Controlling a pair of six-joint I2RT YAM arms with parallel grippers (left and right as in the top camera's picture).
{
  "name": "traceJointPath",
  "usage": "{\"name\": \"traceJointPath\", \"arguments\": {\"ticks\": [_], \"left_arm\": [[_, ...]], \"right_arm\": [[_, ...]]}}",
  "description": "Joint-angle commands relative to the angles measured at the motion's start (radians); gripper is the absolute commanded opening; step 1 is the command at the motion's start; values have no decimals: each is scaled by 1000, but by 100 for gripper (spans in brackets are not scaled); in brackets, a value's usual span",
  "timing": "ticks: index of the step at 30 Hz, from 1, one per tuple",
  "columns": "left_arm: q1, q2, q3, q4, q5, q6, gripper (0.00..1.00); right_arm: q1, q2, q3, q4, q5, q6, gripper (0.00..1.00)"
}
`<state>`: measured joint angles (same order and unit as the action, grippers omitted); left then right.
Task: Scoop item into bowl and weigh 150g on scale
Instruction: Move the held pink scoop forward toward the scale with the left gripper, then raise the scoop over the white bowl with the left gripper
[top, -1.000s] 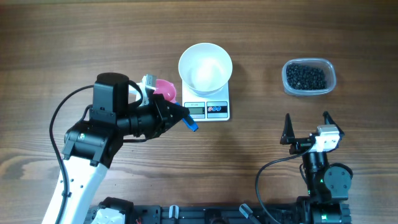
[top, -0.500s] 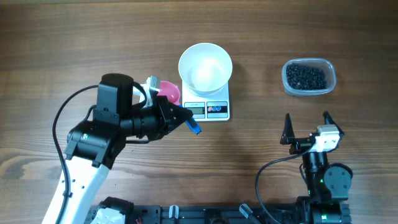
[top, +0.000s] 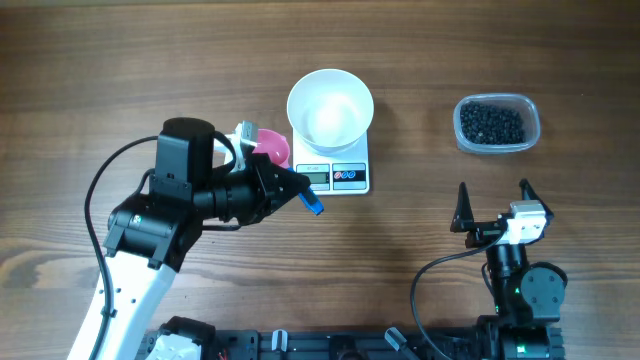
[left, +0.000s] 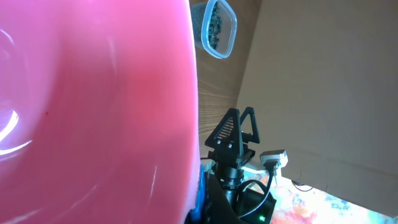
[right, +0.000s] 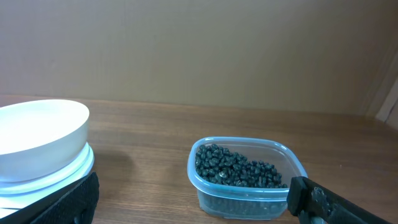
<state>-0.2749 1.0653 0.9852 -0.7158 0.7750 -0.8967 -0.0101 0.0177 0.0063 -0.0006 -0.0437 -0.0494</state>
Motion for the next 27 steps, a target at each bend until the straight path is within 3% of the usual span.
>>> {"name": "traceJointPath", "arguments": {"ticks": [1,13,27], "left_arm": [[-5,-9,-5,6,-5,-2,4],[-6,-9,-5,6,10,-2,4],[-104,0,-5,78,-15,-38,4]], "right_arm": [[-4,0,-1,3,7,-3,100],[-4,0,-1,3,7,-2,100],[-4,0,-1,3,7,-3,100]]}}
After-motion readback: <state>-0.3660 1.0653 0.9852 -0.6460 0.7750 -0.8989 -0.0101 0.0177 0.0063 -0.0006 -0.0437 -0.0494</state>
